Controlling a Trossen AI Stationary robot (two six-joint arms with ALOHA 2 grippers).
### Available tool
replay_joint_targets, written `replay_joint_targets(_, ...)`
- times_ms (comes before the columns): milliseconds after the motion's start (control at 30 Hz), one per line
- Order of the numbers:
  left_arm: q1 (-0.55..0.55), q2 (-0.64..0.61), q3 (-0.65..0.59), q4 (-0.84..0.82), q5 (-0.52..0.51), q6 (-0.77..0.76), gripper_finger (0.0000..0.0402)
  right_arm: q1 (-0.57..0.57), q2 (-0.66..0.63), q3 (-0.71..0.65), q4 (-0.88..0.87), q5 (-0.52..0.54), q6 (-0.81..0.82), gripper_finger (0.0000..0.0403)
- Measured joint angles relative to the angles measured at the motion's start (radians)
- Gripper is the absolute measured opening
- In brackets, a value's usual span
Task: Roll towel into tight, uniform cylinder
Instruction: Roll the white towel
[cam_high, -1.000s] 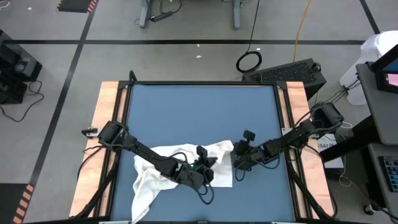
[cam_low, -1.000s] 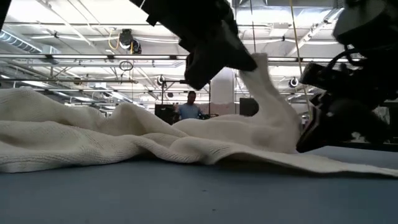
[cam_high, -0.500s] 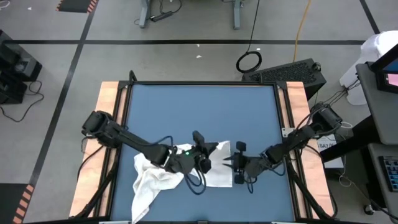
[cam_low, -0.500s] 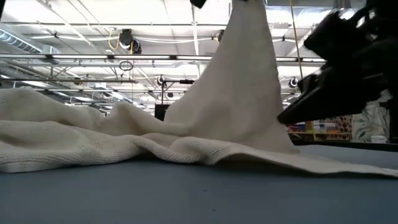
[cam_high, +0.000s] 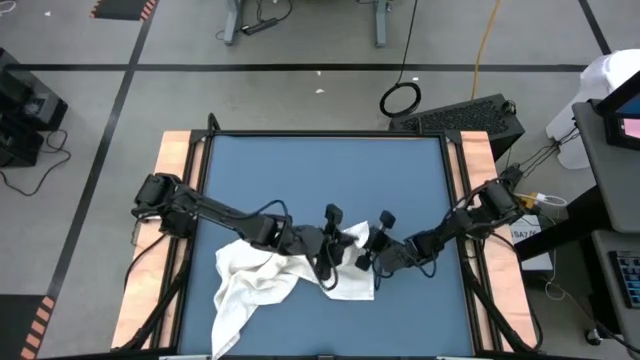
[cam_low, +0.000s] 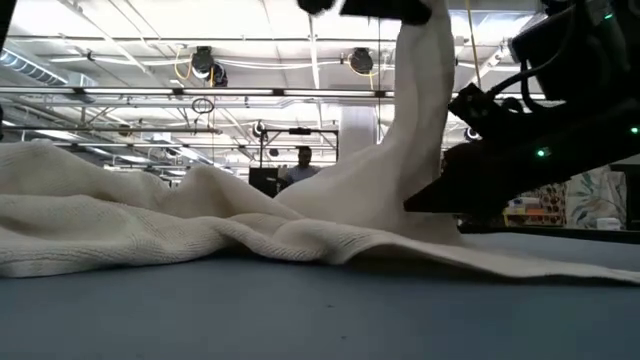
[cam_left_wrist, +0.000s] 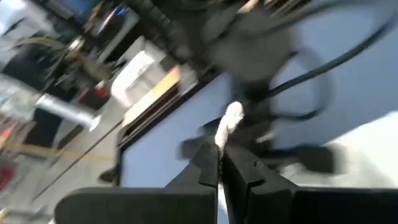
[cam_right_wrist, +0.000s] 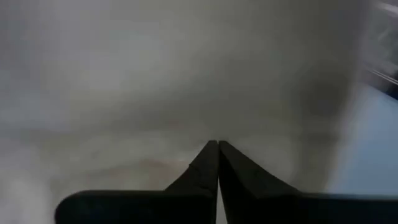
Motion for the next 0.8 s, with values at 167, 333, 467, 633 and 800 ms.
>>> replay_joint_targets(167,-0.051,0.0,0.0,-0.055,-0.047,-0.001,0.0005,-0.002,-0.011,0.0,-0.005,0.041,0.001,0.0008)
replay_joint_targets(333,-0.062,0.0,0.0,-0.155,-0.221,-0.082,0.0005,0.021,-0.063,0.0,-0.023,-0.035,-0.05,0.0008)
replay_joint_targets(467,-0.049,0.0,0.0,-0.222,-0.41,-0.092,0.0005,0.041,-0.138,0.0,-0.159,-0.228,-0.029,0.0008)
replay_joint_targets(633,-0.024,0.0,0.0,-0.192,-0.48,0.009,0.0005,0.073,-0.174,0.0,-0.262,-0.466,0.049,0.0008)
replay_joint_targets(800,0.051,0.0,0.0,-0.153,-0.482,0.118,0.0005,0.1,-0.131,0.0,-0.291,-0.521,0.105,0.0008)
